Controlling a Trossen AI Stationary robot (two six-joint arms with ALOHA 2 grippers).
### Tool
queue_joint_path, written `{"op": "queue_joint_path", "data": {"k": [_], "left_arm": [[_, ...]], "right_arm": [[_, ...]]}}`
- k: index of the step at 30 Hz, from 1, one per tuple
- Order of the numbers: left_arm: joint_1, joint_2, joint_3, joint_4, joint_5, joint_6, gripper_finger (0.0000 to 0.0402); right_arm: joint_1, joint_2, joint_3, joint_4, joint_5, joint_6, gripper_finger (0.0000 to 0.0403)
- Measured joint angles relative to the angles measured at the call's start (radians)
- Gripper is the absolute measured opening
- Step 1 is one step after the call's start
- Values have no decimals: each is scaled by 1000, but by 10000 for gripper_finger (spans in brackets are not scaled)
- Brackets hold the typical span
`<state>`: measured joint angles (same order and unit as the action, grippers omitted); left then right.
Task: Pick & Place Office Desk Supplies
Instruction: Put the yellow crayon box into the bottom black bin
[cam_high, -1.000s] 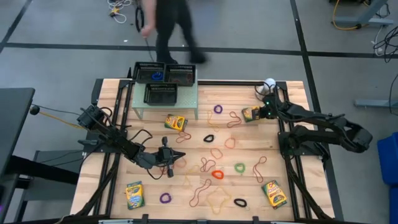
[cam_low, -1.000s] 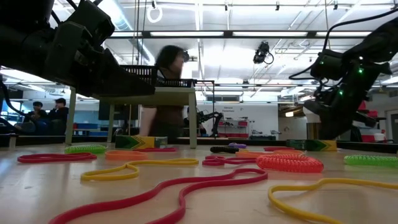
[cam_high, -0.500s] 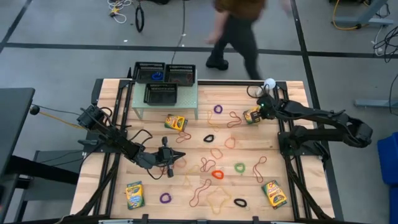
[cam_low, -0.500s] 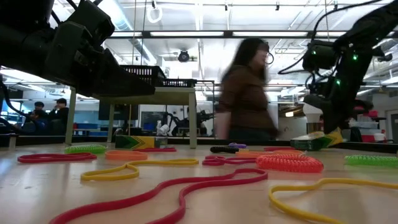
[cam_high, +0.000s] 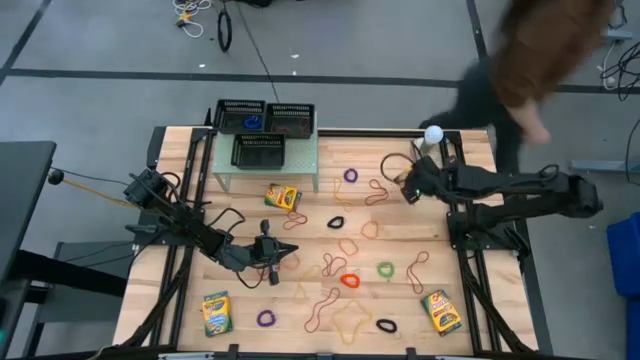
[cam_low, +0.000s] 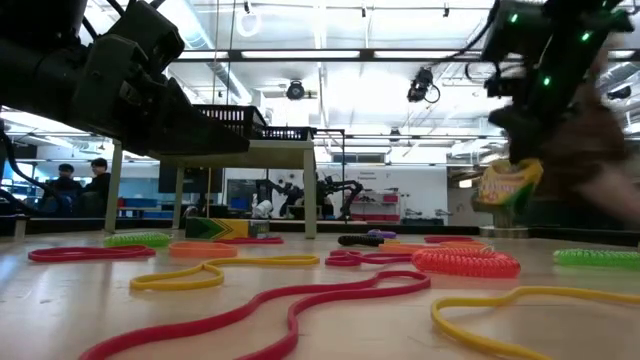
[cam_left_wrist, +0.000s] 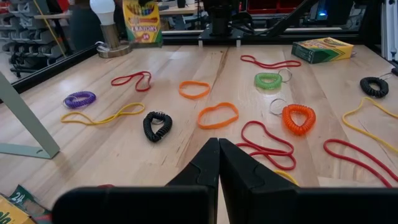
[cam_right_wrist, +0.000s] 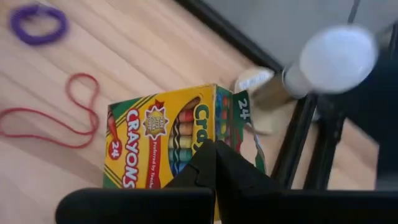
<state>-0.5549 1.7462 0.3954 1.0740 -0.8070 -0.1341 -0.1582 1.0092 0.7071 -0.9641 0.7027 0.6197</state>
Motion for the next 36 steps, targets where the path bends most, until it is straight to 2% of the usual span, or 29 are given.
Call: {"op": "queue_joint_path", "data": {"k": [4, 7, 17, 26, 30, 36], "left_arm": [[0, 0, 0, 0, 0, 0, 11], [0, 0, 0, 1, 0, 0, 11], [0, 0, 0, 0, 0, 0, 11], [0, 0, 0, 0, 0, 0, 11], [0, 0, 0, 0, 0, 0, 11], [0, 0, 0, 0, 0, 0, 11]], "right_arm": [[145, 39, 38, -32, 77, 34, 0], [232, 118, 71, -42, 122, 39, 0], [438, 560, 318, -167, 289, 72, 0], [512, 860, 475, -188, 421, 4, 0], [531, 926, 499, -180, 452, -32, 0], [558, 958, 498, -138, 477, -70, 0]]}}
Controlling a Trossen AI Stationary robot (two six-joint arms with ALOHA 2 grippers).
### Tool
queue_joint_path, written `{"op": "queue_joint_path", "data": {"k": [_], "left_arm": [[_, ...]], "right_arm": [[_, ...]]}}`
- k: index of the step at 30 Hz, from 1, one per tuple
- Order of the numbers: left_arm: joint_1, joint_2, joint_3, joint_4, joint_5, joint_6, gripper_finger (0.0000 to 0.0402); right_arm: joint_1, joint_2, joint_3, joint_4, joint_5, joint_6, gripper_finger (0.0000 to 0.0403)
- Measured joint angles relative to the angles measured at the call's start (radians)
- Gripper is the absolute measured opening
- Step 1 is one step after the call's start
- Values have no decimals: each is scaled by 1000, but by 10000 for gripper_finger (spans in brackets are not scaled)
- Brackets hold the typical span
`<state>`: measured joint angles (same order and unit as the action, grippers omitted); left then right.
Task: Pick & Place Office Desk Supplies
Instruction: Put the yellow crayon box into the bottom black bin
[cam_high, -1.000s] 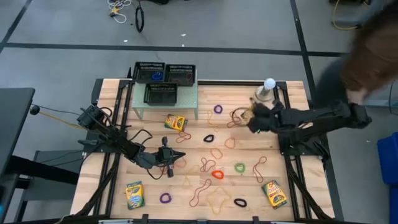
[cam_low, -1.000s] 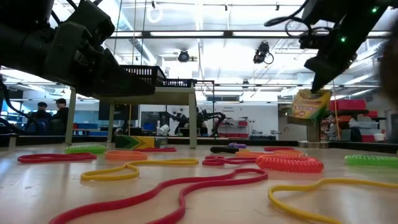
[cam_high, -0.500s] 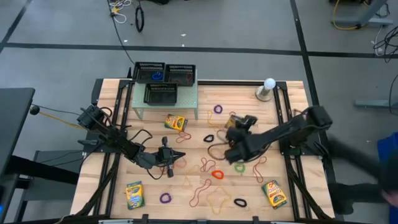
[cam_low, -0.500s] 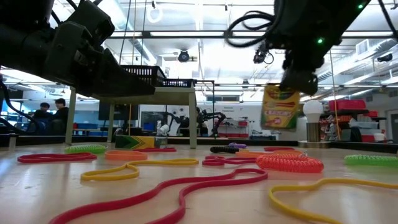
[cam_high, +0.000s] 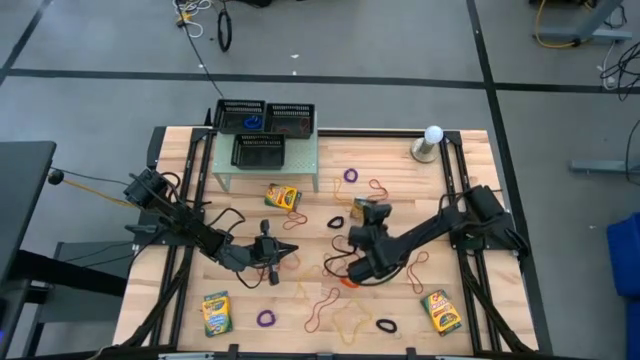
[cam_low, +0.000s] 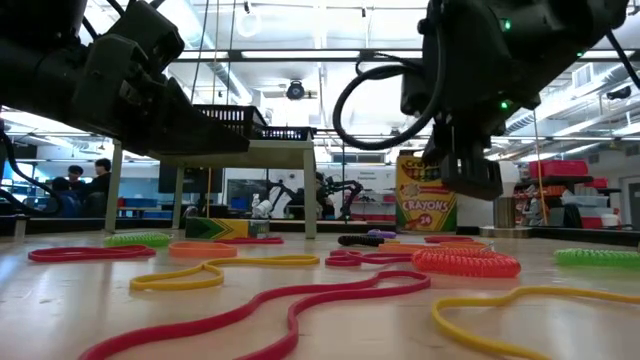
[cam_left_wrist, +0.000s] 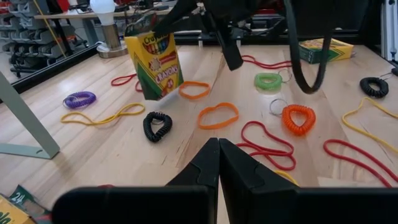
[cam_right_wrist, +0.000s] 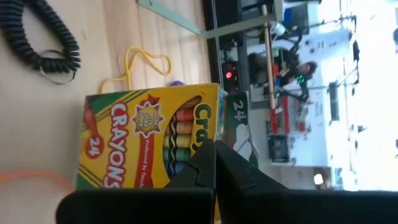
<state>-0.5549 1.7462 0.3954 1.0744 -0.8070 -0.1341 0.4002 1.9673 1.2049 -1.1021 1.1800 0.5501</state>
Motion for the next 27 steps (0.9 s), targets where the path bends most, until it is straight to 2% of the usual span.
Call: {"op": "queue_joint_path", "data": {"k": [11, 27], "left_arm": [[0, 0, 0, 0, 0, 0, 11], [0, 0, 0, 0, 0, 0, 11]], "right_arm": [[6, 10, 0, 224, 20, -264, 0], [6, 10, -1, 226, -14, -278, 0]]}}
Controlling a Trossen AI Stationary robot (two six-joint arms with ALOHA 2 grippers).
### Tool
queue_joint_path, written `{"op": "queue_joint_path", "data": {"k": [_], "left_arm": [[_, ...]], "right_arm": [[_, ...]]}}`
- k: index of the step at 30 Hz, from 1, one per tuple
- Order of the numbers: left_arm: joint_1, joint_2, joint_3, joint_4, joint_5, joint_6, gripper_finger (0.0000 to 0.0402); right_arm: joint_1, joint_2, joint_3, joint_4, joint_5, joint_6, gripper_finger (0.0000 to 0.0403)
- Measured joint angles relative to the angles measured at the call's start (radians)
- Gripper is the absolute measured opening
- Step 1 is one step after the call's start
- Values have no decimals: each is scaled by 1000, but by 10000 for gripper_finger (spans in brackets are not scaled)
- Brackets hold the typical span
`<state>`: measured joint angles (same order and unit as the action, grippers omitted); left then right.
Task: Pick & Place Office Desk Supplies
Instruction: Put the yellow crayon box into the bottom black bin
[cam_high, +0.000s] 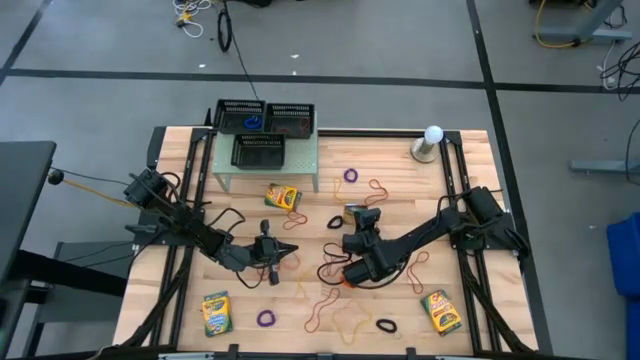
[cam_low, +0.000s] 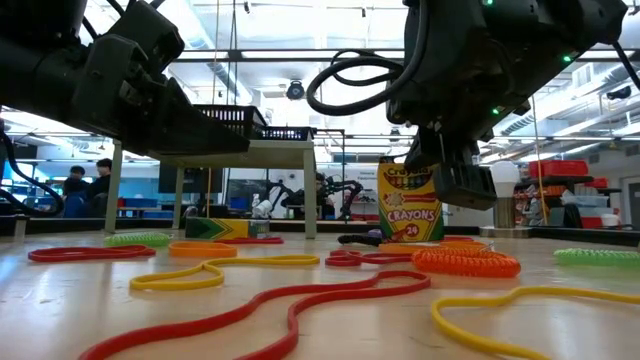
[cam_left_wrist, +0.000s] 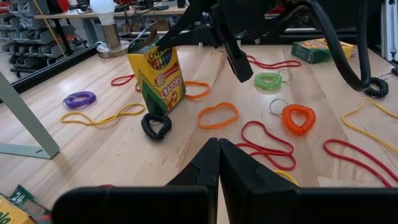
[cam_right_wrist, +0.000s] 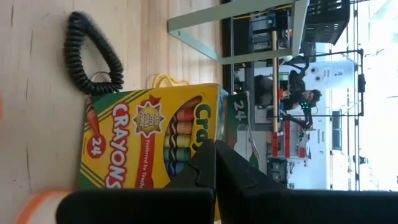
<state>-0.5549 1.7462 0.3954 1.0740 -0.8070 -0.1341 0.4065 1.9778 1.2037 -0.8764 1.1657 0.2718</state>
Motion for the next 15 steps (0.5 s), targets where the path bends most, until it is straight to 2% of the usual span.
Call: {"op": "queue_joint_path", "data": {"k": [15], "left_arm": [[0, 0, 0, 0, 0, 0, 11]], "right_arm": [[1, -1, 0, 0, -40, 1, 29]]}}
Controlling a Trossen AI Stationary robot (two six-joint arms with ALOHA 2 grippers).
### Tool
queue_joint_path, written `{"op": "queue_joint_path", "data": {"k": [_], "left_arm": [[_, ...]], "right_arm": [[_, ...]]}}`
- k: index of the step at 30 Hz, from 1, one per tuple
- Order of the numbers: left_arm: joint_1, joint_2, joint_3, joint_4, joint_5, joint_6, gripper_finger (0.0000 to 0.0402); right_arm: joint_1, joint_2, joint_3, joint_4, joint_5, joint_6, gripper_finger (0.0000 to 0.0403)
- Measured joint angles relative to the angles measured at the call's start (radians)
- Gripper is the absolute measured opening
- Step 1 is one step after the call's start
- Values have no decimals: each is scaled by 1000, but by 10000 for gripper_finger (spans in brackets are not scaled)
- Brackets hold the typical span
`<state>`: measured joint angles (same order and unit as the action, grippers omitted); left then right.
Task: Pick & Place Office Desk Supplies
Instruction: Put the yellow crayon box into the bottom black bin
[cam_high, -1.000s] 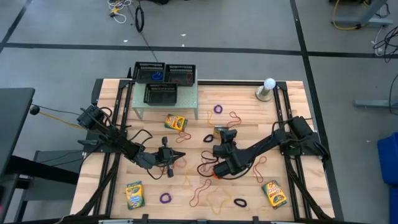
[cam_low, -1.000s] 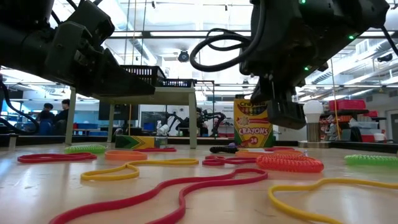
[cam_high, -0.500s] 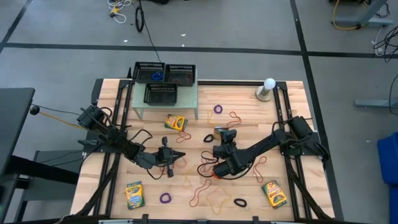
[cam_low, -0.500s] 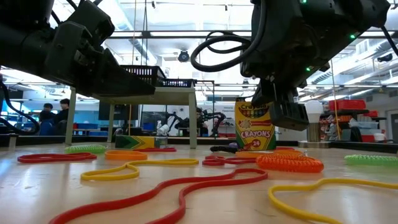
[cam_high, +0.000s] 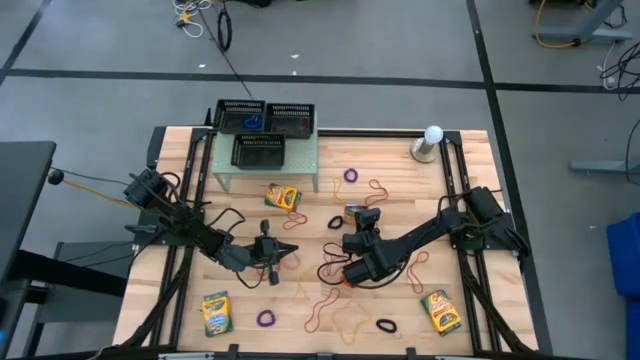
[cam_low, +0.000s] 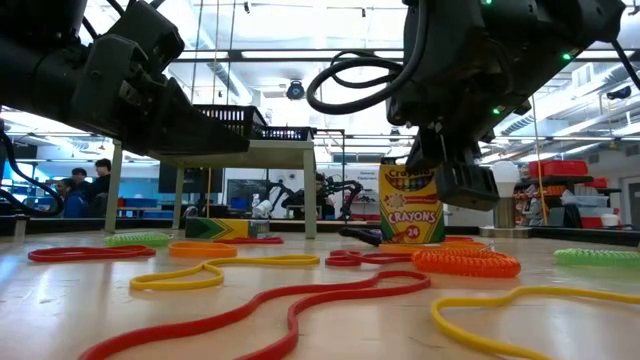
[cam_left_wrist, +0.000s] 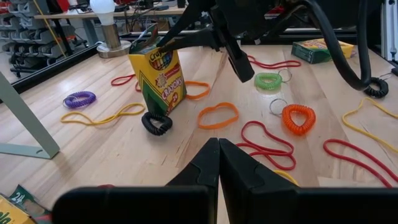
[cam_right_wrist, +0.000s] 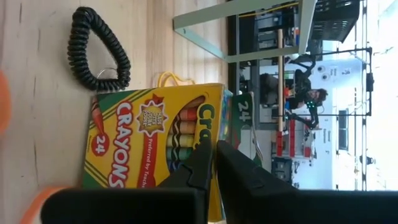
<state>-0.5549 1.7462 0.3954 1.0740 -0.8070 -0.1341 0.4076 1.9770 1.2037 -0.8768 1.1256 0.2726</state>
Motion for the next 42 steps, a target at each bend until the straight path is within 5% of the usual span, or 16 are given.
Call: {"op": "queue_joint_path", "data": {"k": [10, 33, 42], "left_arm": [[0, 0, 0, 0, 0, 0, 11], [0, 0, 0, 0, 0, 0, 11], [0, 0, 0, 0, 0, 0, 11]], "right_arm": [[30, 0, 0, 10, -22, 3, 28], [34, -40, -1, 30, -51, 37, 153], [60, -116, -1, 37, -38, 54, 157]]}}
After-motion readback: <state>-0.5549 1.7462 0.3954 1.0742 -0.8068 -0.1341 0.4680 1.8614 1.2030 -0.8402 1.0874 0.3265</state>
